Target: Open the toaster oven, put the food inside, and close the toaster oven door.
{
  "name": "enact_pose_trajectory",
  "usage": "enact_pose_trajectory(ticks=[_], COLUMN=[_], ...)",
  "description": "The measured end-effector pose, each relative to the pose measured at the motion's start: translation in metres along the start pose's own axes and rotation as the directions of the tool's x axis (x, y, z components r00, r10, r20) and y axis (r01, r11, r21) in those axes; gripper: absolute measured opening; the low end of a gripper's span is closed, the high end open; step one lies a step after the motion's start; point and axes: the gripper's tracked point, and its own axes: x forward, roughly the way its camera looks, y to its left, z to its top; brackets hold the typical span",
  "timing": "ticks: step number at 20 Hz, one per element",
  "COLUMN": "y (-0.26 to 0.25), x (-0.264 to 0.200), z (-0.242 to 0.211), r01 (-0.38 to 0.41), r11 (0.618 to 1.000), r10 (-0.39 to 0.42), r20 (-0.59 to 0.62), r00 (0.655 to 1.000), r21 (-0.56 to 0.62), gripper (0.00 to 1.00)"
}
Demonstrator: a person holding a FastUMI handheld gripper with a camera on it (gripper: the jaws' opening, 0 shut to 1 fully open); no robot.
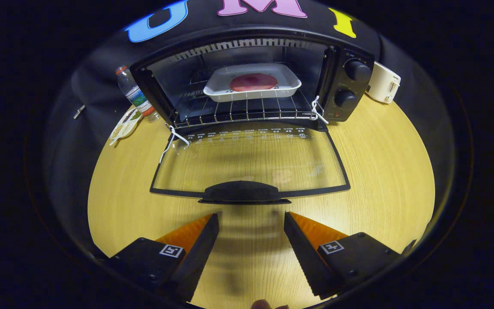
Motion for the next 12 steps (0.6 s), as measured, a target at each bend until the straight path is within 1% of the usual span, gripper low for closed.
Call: enact_pose_trajectory(ticks=[4, 7, 10, 12], y=[-0.001, -0.002, -0.002, -0.002], x=[0.014, 0.02, 0.02, 0.02], z=[-0.003, 0.003, 0.004, 0.004], r01=[0.025, 0.052, 0.07, 0.067], r11=[0.999, 0.997, 0.997, 0.997], r10=[-0.025, -0.052, -0.07, -0.066], r20=[-0.003, 0.019, 0.014, 0.013], r00=[1.0, 0.998, 0.997, 0.998], r21=[-0.024, -0.047, -0.027, -0.029], gripper=[0.99, 0.99, 0.99, 0.99])
